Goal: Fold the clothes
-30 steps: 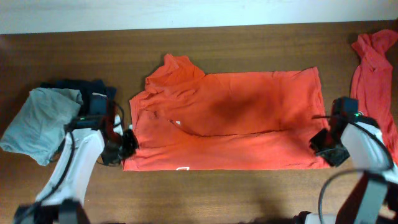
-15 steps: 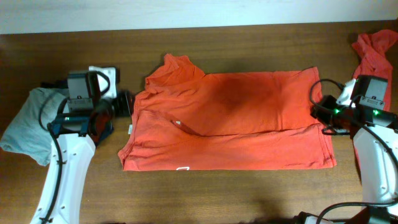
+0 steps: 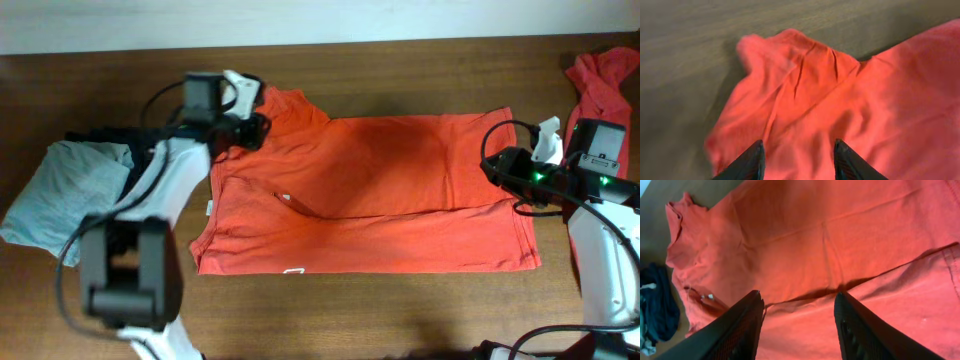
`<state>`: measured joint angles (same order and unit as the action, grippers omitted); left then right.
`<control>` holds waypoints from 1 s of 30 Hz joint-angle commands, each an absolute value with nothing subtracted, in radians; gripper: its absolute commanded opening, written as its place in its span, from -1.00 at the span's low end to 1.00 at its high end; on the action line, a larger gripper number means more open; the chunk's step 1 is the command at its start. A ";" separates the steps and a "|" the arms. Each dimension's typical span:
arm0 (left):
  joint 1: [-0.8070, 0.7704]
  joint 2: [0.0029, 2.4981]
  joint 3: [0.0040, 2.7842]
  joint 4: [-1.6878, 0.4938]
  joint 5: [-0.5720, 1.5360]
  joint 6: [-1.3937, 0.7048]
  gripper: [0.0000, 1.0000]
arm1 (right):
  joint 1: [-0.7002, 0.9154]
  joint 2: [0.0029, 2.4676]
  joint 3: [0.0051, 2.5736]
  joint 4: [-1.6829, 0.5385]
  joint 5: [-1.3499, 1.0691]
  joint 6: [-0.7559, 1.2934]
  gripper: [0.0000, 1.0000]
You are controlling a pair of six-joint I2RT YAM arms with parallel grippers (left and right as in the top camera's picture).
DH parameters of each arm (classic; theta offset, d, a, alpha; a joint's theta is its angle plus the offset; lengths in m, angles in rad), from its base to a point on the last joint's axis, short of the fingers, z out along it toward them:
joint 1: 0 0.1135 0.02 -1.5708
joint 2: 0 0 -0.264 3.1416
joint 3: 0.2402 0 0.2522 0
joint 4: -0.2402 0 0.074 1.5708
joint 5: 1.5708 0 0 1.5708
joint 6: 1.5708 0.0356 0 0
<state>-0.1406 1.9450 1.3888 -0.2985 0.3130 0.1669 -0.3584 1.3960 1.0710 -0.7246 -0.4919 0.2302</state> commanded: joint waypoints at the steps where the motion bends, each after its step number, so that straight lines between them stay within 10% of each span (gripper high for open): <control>1: -0.179 2.042 1.497 -0.284 0.184 0.279 -0.10 | -0.352 1.387 1.090 -0.725 -0.501 0.213 -0.02; 30: -0.240 2.261 1.542 -0.105 0.033 0.331 0.06 | -0.352 1.449 1.090 -0.744 -0.406 0.213 -0.05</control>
